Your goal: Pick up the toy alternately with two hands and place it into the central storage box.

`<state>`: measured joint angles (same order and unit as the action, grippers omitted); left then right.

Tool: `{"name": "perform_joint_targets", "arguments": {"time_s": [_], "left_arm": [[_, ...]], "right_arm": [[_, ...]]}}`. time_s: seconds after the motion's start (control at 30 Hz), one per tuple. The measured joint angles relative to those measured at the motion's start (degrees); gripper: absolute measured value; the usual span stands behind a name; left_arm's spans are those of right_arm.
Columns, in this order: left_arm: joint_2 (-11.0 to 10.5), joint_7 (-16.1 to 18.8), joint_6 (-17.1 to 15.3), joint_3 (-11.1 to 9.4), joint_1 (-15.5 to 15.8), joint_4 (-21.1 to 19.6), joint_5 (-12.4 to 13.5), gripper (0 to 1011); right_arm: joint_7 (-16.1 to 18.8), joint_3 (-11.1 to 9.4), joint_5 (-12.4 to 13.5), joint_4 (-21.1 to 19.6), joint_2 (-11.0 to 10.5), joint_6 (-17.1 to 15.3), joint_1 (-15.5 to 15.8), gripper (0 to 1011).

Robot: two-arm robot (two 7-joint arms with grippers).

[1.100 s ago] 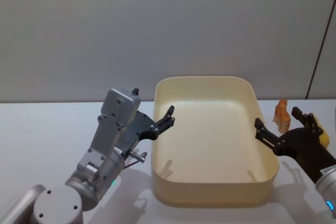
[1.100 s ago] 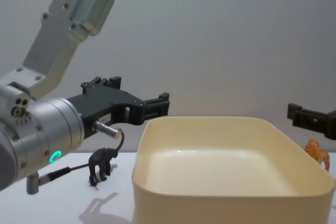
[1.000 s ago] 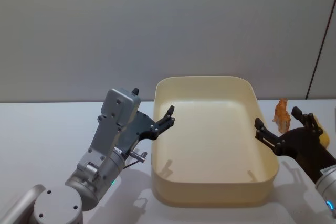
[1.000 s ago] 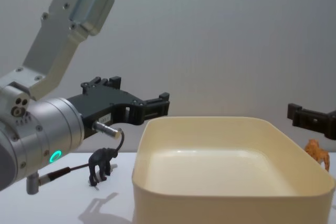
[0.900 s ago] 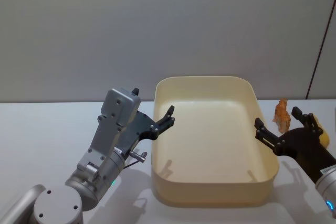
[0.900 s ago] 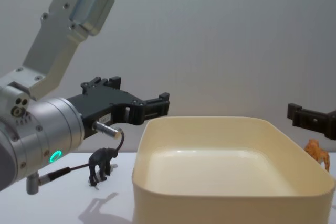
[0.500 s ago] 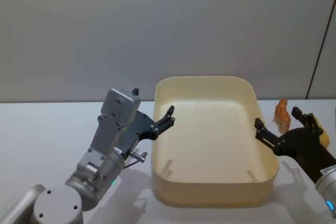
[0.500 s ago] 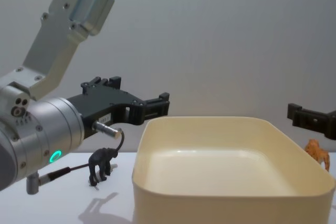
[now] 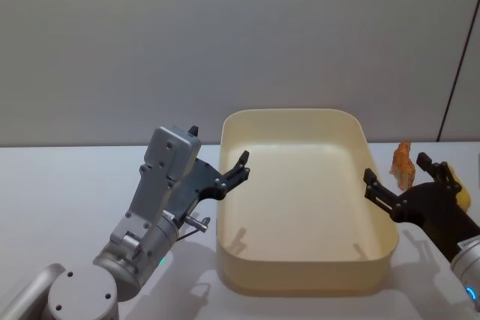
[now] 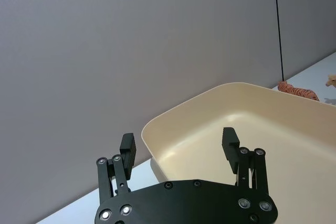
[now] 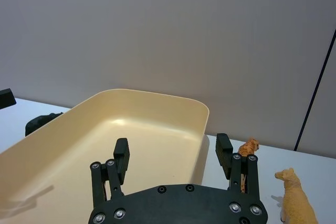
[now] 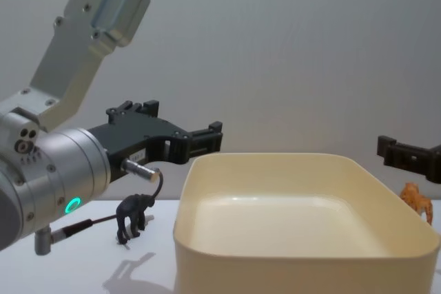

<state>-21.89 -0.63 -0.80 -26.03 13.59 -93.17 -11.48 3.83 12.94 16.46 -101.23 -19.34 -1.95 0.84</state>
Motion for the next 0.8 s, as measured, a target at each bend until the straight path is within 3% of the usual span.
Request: {"name": "perform_joint_targets", "arguments": {"time_s": [0.8], "left_arm": [[0.0,0.0,0.0,0.0,0.0,0.0,0.0,1001]], "right_arm": [[0.0,0.0,0.0,0.0,0.0,0.0,0.0,1001]]}}
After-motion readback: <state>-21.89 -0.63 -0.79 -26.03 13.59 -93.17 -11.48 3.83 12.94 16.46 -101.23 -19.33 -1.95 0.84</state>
